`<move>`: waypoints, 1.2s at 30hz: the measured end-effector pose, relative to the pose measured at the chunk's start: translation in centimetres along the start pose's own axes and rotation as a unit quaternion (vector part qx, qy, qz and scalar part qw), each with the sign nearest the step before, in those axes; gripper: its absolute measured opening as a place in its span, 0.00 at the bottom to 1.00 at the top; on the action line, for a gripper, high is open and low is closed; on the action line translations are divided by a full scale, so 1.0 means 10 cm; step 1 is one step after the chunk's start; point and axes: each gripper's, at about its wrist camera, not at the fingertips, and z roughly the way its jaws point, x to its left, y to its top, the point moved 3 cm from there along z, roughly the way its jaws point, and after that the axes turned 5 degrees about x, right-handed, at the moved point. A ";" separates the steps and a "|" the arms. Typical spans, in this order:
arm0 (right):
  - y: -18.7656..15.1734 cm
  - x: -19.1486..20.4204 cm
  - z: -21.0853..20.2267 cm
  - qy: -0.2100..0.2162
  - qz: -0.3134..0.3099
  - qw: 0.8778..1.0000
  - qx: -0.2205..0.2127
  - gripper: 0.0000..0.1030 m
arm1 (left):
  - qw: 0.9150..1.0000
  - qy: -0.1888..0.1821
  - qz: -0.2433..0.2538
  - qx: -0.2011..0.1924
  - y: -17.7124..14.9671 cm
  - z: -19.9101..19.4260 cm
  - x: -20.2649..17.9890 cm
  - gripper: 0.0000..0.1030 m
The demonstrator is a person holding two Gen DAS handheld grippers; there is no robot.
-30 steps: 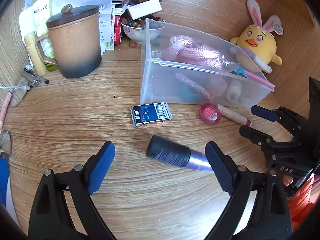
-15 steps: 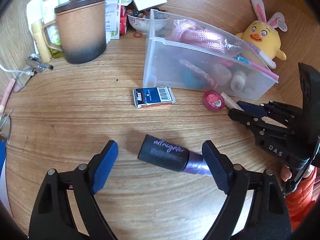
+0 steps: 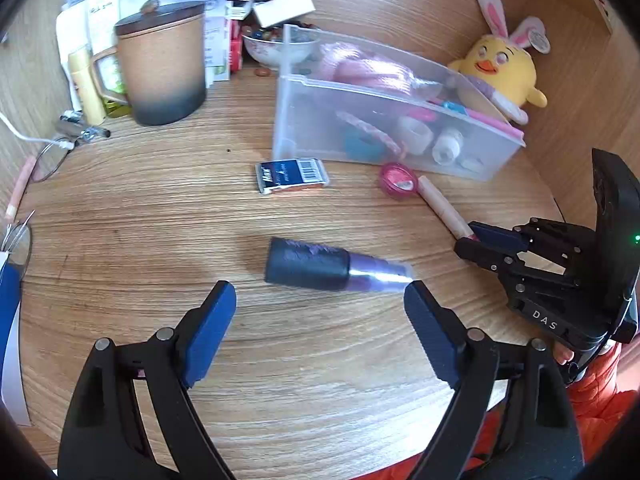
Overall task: Organize objects
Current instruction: 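Grasp the black-purple tube with the left gripper while the right holds the concealer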
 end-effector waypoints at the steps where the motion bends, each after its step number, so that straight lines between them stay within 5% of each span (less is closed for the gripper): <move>1: -0.03 0.00 -0.02 0.001 0.003 1.000 -0.001 0.15 | 1.000 0.007 0.006 0.000 -0.01 0.00 -0.02 0.85; 9: -0.18 0.00 -0.13 0.008 0.003 1.000 0.005 0.14 | 0.993 0.058 0.095 -0.024 0.16 -0.03 -0.16 0.89; 18: -0.16 -0.07 -0.15 0.017 0.026 1.000 0.006 0.14 | 0.980 0.009 0.194 0.036 0.35 0.34 -0.45 0.91; 26: -0.08 -0.09 -0.12 0.019 0.023 1.000 0.009 0.14 | 0.982 -0.001 0.184 0.049 0.20 0.30 -0.31 0.91; 36: 0.06 0.00 0.02 0.010 0.006 1.000 0.016 0.15 | 0.985 0.010 0.168 0.030 -0.03 0.20 -0.21 0.41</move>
